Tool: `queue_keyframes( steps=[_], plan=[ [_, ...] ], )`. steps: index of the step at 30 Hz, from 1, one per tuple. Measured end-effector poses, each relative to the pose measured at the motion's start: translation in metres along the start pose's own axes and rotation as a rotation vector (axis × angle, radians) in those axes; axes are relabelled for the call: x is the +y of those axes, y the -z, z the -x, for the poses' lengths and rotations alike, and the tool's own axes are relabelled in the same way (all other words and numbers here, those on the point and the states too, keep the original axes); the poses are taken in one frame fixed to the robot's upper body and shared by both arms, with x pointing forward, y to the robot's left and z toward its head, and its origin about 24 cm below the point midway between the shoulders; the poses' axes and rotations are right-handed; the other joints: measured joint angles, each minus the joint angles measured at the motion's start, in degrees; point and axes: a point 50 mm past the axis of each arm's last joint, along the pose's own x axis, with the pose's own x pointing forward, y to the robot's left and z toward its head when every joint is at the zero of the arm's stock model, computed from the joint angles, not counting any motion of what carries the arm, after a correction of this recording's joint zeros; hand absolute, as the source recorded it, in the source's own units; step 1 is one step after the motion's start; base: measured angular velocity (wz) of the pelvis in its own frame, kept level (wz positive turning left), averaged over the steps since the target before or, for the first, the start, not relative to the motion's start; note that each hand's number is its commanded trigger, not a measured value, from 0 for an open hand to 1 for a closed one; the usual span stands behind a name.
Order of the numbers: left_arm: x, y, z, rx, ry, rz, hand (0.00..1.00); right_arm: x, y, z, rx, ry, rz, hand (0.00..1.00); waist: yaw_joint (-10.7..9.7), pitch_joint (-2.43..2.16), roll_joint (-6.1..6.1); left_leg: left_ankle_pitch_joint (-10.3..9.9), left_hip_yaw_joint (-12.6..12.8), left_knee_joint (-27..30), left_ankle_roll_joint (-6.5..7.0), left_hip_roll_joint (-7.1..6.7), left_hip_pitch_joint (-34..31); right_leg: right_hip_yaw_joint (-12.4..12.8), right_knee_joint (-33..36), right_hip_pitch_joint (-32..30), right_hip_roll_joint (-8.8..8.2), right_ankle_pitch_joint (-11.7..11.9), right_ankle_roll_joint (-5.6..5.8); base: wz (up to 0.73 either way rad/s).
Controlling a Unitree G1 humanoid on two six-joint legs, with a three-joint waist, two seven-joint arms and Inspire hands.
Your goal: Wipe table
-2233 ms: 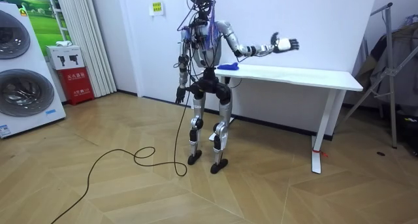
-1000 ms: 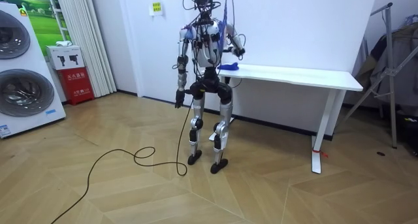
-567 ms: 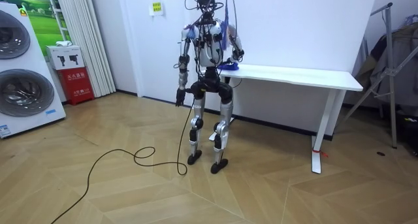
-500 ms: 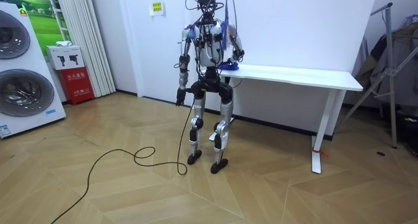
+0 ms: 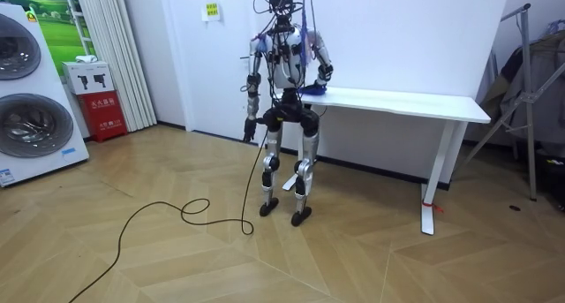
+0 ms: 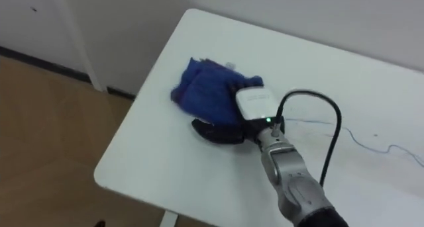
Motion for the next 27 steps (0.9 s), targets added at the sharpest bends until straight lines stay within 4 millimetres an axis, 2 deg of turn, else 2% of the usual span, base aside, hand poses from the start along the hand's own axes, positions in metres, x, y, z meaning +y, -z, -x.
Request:
queue_keyframes(
  steps=[2,5,8,11,16,19,21,27],
  plan=[
    [-0.002,0.003,0.001,0.008,0.01,-0.001,0.0,0.003,0.004,0.0,0.019,-0.01,-0.023,0.0,-0.2,0.29,0.41,-0.1,0.1,0.0,0.1,-0.86,0.3,-1.3,0.1,1.0,-0.78,-0.3,0.54,0.14],
    [-0.002,0.004,0.001,0.01,0.01,0.007,0.0,0.002,0.012,0.0,0.049,-0.004,-0.092,0.0,-0.2,0.71,0.88,-0.3,0.2,0.0,0.72,-1.59,0.1,-1.7,0.2,1.1,-1.09,-1.2,0.97,0.1],
    [-0.003,0.003,0.001,0.01,0.012,0.012,0.0,0.003,0.019,0.0,0.079,-0.002,-0.112,0.0,-0.3,0.73,1.0,-0.5,0.0,0.4,1.42,-2.19,-0.8,-2.1,0.2,1.1,-1.46,-1.6,1.04,0.07],
    [-0.008,0.008,0.002,0.024,0.023,0.014,0.0,0.004,0.023,0.001,0.099,-0.006,-0.117,0.0,-0.5,0.39,0.99,-0.6,-0.4,0.8,1.52,-2.63,-1.1,-2.4,0.2,1.1,-1.81,-1.9,1.0,0.07],
    [-0.01,0.015,0.004,0.054,0.029,0.029,0.0,0.004,0.033,0.004,0.141,0.0,-0.138,0.0,-0.3,0.25,0.99,-0.5,-0.3,1.3,1.63,-2.69,-1.2,-2.6,0.4,1.1,-1.93,-1.9,1.01,0.02],
    [-0.01,0.014,0.004,0.054,0.031,0.031,0.0,0.005,0.034,0.004,0.145,-0.001,-0.138,0.0,-0.4,0.21,1.42,-0.5,-0.3,1.2,1.63,-2.63,-1.1,-2.7,0.4,1.1,-1.9,-1.9,1.02,0.0],
    [-0.013,0.013,0.004,0.052,0.037,0.034,0.0,0.007,0.034,0.005,0.147,-0.005,-0.141,0.0,-0.3,-0.1,1.9,-0.5,-0.3,1.1,1.63,-2.62,-0.8,-2.7,0.5,1.2,-1.91,-1.9,1.02,0.0],
    [-0.013,0.01,0.004,0.041,0.036,0.037,0.0,0.012,0.035,0.008,0.161,-0.026,-0.207,0.0,-0.3,-0.24,1.81,-0.5,-0.3,1.1,1.63,-2.59,-0.6,-2.8,0.5,1.6,-1.92,-1.9,1.03,0.0]
  ],
)
